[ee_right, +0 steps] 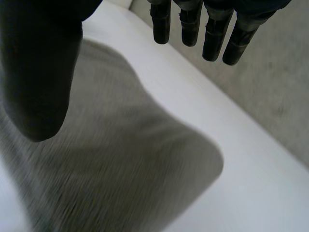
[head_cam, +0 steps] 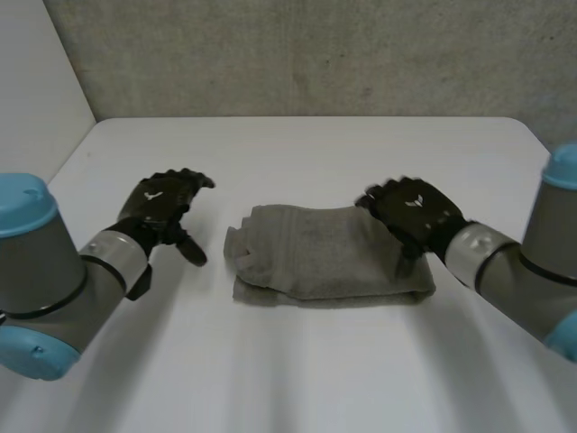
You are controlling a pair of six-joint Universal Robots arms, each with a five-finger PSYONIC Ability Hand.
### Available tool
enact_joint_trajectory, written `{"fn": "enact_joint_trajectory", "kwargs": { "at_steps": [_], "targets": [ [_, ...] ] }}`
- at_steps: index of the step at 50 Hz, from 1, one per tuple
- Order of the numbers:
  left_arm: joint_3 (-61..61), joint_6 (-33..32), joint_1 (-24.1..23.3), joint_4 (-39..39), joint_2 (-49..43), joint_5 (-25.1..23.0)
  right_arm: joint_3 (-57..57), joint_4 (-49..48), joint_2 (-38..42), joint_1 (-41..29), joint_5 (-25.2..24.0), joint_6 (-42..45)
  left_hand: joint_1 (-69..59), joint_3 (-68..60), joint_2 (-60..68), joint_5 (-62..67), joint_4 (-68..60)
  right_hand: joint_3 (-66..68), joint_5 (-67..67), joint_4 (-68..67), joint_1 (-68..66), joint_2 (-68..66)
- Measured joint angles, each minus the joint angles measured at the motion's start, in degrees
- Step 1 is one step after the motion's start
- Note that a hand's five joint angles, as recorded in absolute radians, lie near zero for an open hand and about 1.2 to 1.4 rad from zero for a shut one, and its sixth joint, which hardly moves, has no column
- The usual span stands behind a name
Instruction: Fold the towel.
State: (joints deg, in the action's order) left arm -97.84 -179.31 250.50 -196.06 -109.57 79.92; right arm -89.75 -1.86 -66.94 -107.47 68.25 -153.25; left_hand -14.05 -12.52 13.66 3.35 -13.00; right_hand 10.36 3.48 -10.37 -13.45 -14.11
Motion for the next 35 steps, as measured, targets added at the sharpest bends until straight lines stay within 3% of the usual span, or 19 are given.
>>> {"fn": "enact_joint_trajectory", "kwargs": {
  "at_steps": [4,13,21,25,29,35],
  "targets": [
    [1.1,1.4,-2.9,0.0,-0.5,0.7,-5.4,-2.5,-0.3,3.6,-1.4,-2.1,0.0,0.0,0.0,0.0,0.0,0.0,1.1,0.0,-1.0,-0.3],
    [3.2,3.1,-8.1,0.1,-4.1,4.1,-12.7,-8.4,-0.3,9.3,-3.9,-3.0,0.0,0.0,0.0,0.0,0.0,0.0,18.0,0.0,-17.4,-16.8],
    [2.5,3.1,-9.1,0.0,-5.3,5.3,-15.1,-9.6,-0.4,11.8,-5.0,-2.5,0.0,0.0,0.0,0.0,0.0,0.0,27.3,0.0,-27.3,-26.5],
    [1.9,3.1,-9.0,0.0,-5.3,5.3,-15.9,-10.3,-0.4,12.6,-6.5,-2.4,0.0,0.0,0.0,0.0,0.0,0.0,46.4,0.0,-47.2,-47.0],
    [1.7,3.2,-8.8,0.0,-5.2,5.3,-16.0,-10.6,-0.4,12.7,-7.3,-2.4,0.0,0.0,0.0,0.0,0.0,0.0,61.1,0.0,-57.0,-60.8],
    [1.3,3.2,-8.5,0.0,-4.8,5.3,-14.5,-10.6,-2.2,12.2,-7.9,-2.4,0.0,0.0,0.0,0.0,0.0,0.0,61.9,0.0,-57.3,-60.9]
  ]
}}
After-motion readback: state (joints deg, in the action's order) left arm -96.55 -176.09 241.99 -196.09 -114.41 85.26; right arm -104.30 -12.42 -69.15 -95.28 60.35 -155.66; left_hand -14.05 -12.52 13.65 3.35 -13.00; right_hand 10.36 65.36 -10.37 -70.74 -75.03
